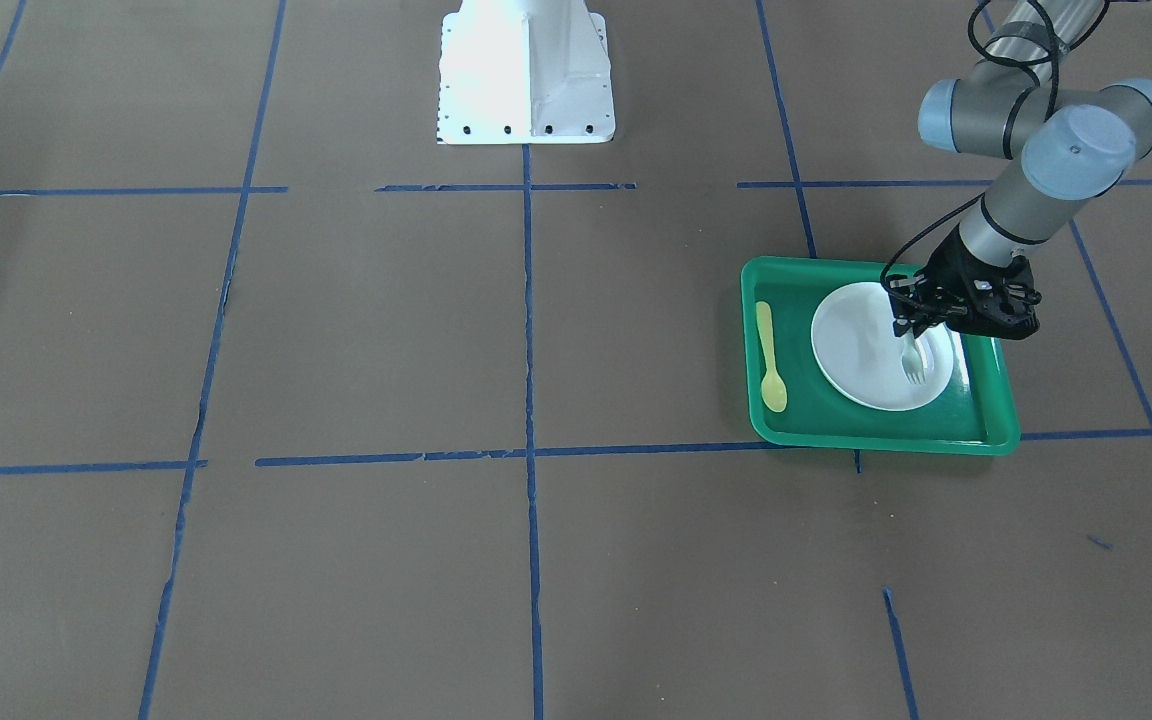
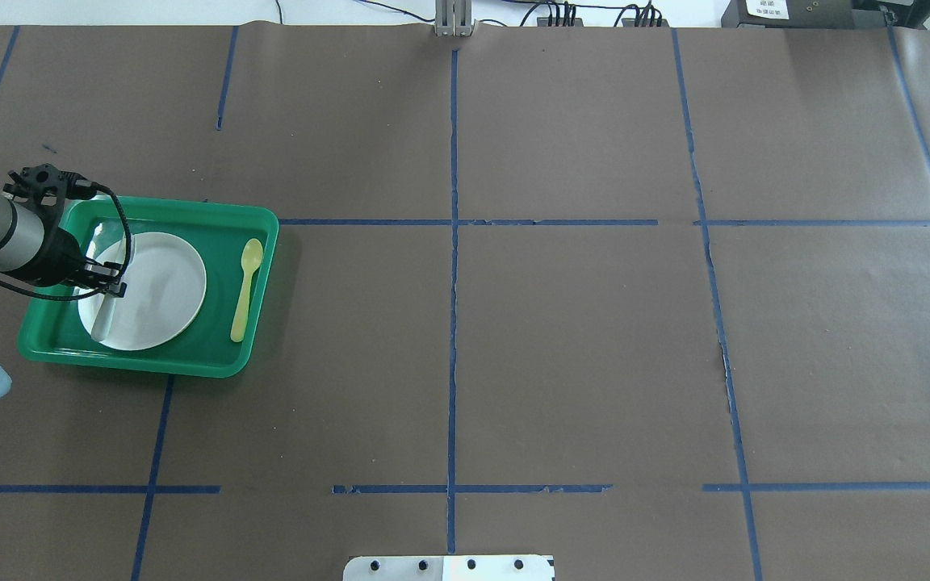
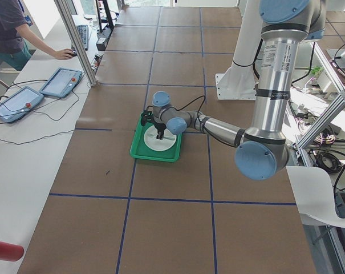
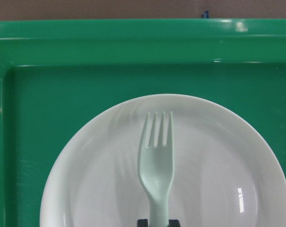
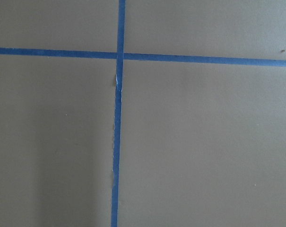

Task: Place fork
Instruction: 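Carry the fork off the plate and lower it onto the tray beside the plate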

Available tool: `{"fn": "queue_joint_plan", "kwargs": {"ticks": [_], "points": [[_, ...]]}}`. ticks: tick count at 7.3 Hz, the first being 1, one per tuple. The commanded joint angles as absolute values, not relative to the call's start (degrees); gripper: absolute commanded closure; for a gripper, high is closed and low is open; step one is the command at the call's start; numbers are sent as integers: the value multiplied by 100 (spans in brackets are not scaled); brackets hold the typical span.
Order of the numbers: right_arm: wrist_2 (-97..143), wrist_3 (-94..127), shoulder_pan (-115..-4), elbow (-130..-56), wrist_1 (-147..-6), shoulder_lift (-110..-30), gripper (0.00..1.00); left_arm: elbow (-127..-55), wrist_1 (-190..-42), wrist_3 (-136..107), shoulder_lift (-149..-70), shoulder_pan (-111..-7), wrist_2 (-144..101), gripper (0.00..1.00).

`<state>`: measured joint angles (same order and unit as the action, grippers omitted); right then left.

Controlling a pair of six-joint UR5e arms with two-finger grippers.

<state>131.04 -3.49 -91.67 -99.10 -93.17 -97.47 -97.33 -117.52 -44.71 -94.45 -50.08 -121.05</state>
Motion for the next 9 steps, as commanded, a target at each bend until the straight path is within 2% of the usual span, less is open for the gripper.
{"fn": "queue_joint_plan", "kwargs": {"ticks": [1,7,8,9], "points": [[13104,-352,-9167,-9914,-9316,-9747,0,-9555,-11768,-4054,-9361,-5299,-12094,100],[13104,-352,-9167,-9914,-9316,-9747,0,-9316,-11777,-3753,-9290,-5432,-12094,100],[13104,-352,-9167,-9914,-9316,-9747,0,-9316,-11777,-3753,-9290,-5432,-12094,12],[13104,-352,-9167,-9914,-9316,-9747,0,-9325,-11777,-3762,-9299,-5449,-12111,0]]}}
